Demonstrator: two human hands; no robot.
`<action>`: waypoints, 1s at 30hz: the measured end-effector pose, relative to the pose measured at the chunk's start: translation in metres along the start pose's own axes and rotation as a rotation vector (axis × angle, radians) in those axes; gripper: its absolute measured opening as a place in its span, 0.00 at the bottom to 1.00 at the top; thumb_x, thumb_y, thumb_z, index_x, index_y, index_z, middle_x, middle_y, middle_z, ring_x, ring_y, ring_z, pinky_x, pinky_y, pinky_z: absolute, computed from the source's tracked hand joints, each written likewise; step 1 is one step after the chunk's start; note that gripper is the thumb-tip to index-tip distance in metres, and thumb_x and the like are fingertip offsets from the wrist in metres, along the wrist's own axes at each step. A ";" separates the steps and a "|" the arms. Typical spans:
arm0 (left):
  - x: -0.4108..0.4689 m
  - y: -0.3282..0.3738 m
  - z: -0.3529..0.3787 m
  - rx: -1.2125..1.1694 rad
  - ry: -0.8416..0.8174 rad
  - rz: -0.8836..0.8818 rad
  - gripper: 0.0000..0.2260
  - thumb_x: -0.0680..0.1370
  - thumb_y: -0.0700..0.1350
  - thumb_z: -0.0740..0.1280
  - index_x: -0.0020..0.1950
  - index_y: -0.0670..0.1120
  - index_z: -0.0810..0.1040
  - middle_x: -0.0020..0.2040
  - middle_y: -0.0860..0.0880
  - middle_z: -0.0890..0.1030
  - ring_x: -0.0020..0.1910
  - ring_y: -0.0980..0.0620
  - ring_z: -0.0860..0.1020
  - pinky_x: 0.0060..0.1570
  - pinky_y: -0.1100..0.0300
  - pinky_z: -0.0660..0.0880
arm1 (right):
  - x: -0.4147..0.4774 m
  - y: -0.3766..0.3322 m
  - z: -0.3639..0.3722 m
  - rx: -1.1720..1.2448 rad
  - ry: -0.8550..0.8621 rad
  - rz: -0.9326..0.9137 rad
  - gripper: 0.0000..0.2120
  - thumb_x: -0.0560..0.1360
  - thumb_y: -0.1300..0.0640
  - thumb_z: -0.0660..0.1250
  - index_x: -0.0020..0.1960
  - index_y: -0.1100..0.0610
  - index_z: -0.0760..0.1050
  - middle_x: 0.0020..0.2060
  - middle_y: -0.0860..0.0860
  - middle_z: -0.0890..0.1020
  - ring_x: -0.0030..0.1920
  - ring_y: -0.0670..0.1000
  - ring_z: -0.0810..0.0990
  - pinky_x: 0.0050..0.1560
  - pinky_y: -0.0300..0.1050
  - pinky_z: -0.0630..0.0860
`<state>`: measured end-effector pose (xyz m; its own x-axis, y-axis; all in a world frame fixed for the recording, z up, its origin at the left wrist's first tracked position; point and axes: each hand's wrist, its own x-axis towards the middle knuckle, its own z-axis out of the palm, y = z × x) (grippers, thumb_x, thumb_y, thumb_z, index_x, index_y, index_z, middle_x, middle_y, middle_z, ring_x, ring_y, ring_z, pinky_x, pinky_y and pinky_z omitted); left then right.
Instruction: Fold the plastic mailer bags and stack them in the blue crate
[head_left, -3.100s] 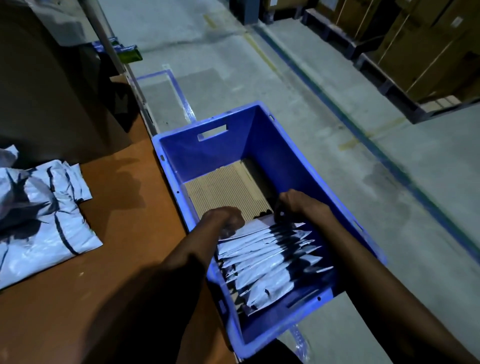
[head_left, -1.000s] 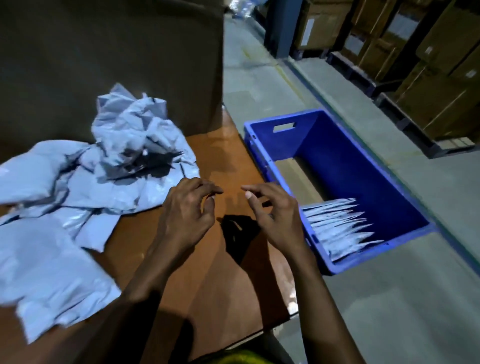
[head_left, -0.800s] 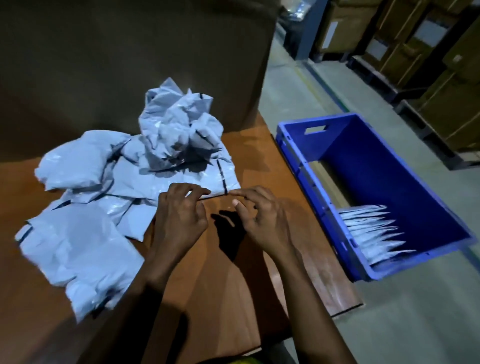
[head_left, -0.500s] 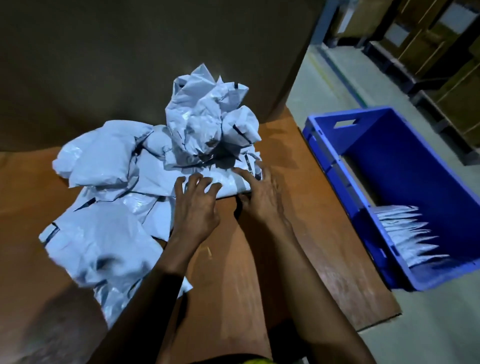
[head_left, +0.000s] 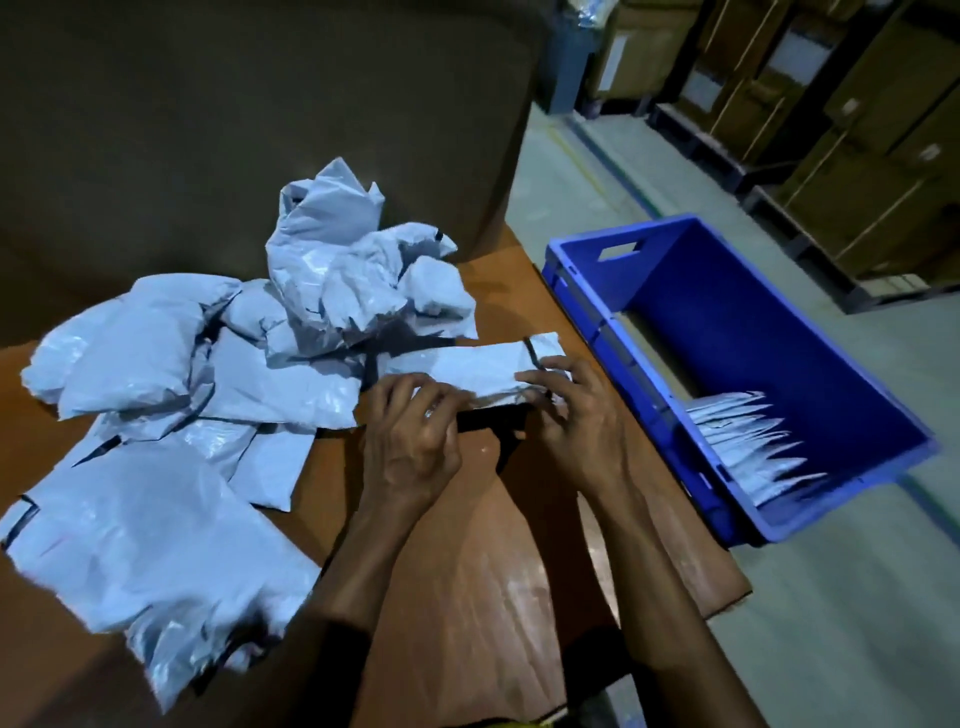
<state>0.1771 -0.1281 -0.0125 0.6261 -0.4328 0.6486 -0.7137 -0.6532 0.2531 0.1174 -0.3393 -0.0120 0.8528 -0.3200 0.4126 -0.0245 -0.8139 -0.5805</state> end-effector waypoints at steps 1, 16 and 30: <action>-0.001 0.012 0.002 -0.041 0.008 0.019 0.14 0.74 0.34 0.67 0.55 0.44 0.85 0.50 0.46 0.84 0.54 0.41 0.80 0.58 0.45 0.72 | -0.010 0.006 -0.012 0.006 0.006 0.027 0.14 0.78 0.59 0.73 0.60 0.46 0.84 0.63 0.46 0.79 0.63 0.51 0.79 0.57 0.54 0.80; -0.021 0.084 0.043 -0.257 -0.259 -0.170 0.16 0.80 0.43 0.62 0.64 0.42 0.81 0.61 0.43 0.82 0.62 0.41 0.78 0.64 0.46 0.73 | -0.059 0.012 -0.038 -0.301 -0.184 0.090 0.19 0.82 0.44 0.59 0.70 0.45 0.77 0.75 0.48 0.74 0.76 0.51 0.69 0.76 0.55 0.61; -0.043 0.065 0.048 -0.003 -0.603 -0.172 0.29 0.85 0.58 0.43 0.84 0.49 0.59 0.82 0.45 0.64 0.83 0.42 0.56 0.80 0.41 0.52 | -0.066 0.024 -0.008 -0.364 -0.305 0.068 0.25 0.87 0.41 0.48 0.81 0.44 0.65 0.82 0.48 0.64 0.83 0.50 0.55 0.81 0.49 0.44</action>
<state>0.1190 -0.1817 -0.0590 0.7985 -0.5968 0.0790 -0.5872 -0.7431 0.3209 0.0560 -0.3419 -0.0475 0.9558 -0.2655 0.1262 -0.2198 -0.9305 -0.2929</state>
